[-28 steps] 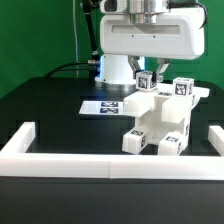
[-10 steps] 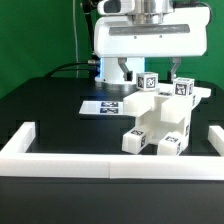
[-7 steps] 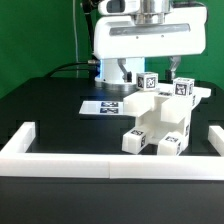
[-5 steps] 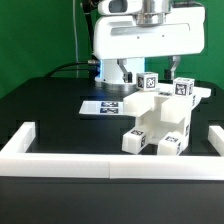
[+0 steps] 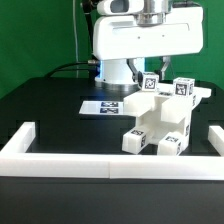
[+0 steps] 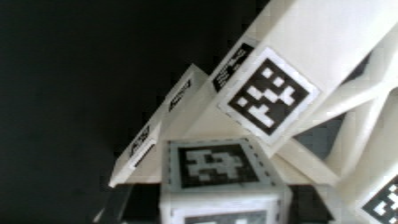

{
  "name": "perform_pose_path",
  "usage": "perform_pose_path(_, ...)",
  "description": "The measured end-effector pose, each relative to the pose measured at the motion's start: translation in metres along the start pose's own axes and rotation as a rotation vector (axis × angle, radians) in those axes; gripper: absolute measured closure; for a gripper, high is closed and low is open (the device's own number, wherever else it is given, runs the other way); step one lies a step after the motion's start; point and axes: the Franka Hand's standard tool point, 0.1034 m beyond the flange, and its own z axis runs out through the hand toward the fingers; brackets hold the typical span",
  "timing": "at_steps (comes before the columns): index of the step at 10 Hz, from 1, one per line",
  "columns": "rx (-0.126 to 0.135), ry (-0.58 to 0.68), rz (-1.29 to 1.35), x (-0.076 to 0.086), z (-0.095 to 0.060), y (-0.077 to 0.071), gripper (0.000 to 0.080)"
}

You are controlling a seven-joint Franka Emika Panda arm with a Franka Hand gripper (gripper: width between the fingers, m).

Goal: Assemble chair

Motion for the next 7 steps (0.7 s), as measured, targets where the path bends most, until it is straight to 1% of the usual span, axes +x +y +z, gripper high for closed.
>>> perform_pose_path(2, 0.001, -0.001, 0.047, -0.0001, 0.0, -0.0001, 0.0514)
perform_pose_path(7, 0.002, -0.001, 0.555, 0.0001, 0.0001, -0.0006, 0.0512)
